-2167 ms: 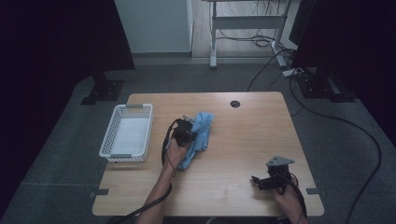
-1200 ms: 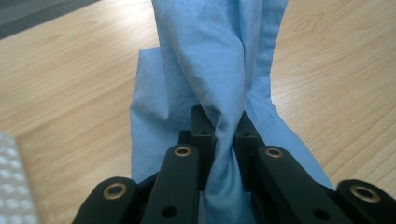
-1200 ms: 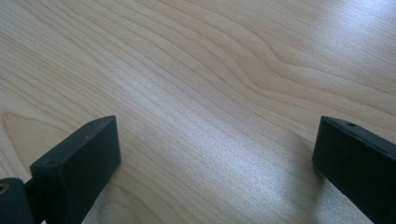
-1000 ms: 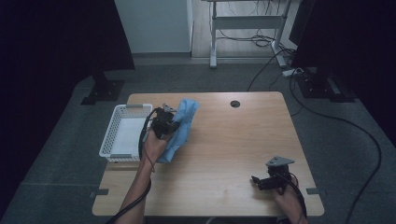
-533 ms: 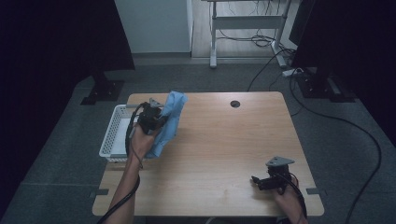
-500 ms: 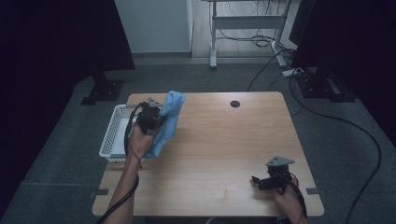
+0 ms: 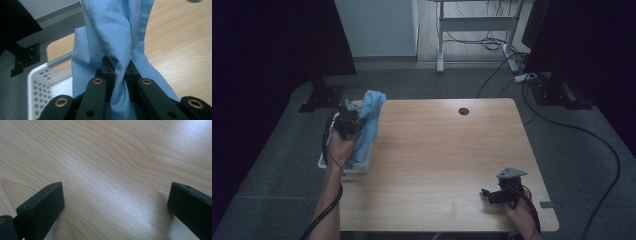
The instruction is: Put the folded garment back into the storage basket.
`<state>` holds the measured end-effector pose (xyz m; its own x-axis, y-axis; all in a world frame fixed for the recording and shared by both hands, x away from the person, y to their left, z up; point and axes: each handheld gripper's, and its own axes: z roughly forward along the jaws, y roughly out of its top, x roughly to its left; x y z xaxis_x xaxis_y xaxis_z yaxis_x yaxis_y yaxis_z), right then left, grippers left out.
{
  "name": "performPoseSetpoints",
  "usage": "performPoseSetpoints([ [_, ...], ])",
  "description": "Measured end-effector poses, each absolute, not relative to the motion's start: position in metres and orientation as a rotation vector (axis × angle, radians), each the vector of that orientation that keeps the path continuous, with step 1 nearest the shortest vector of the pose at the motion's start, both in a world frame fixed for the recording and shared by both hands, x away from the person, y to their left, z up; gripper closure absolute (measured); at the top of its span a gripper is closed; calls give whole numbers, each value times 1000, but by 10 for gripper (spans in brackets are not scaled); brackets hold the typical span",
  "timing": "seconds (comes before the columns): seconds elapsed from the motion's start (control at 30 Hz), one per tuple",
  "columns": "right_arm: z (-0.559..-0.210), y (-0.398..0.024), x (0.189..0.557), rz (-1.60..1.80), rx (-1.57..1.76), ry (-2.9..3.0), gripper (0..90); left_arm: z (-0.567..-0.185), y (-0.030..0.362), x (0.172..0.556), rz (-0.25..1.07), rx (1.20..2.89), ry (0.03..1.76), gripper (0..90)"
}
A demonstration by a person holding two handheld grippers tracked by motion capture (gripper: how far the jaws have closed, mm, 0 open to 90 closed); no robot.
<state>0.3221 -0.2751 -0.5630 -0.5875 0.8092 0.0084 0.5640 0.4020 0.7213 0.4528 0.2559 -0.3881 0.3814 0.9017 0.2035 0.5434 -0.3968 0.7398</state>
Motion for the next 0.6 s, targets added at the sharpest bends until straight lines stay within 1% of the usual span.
performPoseSetpoints([
  [0.4, -563, -275, 322, 995, 1188, 2321, 7, -410, 288, 463, 926, 2092, 1258, 821],
  [0.6, -563, -275, 322, 995, 1188, 2321, 8, -430, 292, 472, 894, 2130, 1299, 819],
])
